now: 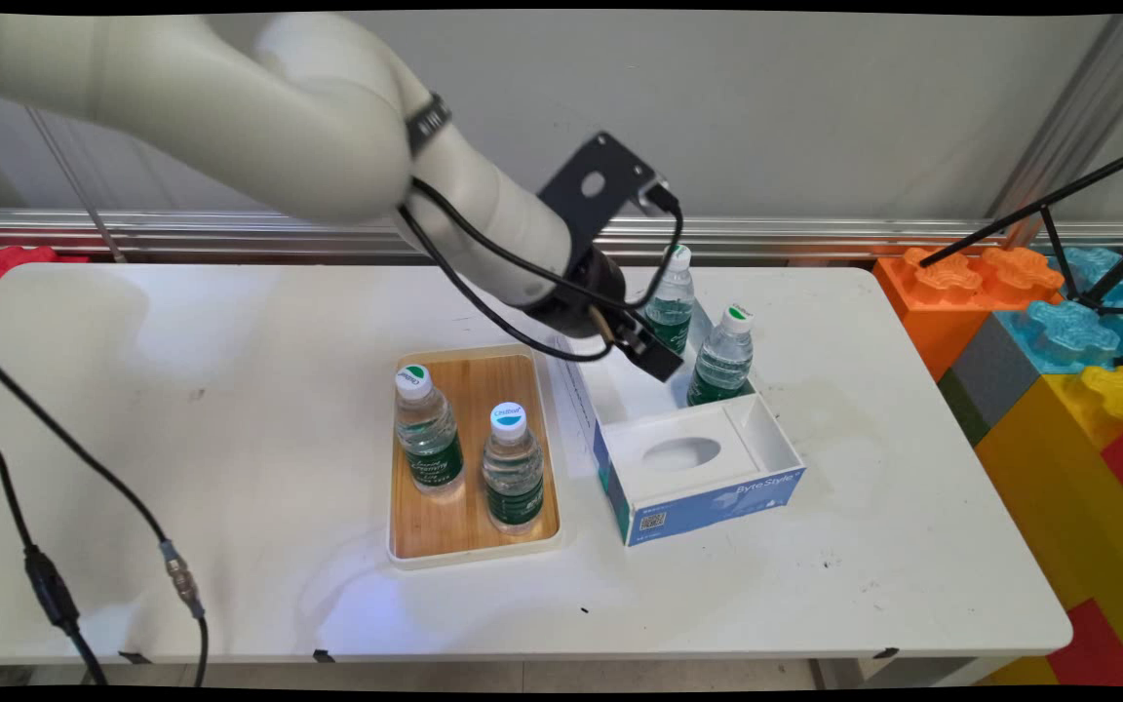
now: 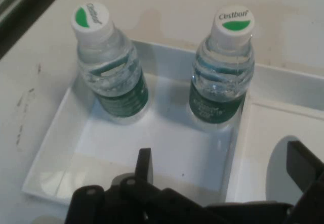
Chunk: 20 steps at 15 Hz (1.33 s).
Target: Pick up the green bottle from the white box
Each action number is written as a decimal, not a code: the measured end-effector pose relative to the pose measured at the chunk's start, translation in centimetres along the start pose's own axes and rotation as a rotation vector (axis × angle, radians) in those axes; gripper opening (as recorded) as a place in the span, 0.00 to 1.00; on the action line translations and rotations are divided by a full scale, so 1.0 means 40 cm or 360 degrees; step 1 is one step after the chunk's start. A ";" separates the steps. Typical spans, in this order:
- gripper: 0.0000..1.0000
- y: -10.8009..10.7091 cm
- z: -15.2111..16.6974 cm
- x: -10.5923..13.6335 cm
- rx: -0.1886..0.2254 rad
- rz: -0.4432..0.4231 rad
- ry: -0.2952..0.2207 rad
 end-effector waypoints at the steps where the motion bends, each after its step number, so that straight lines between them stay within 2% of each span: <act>1: 1.00 0.002 0.025 -0.003 -0.0008 -0.0006 0.0004; 9: 1.00 0.012 0.167 -0.014 -0.0066 -0.0037 0.0059; 20: 1.00 0.013 0.268 -0.014 -0.0133 -0.0036 0.0155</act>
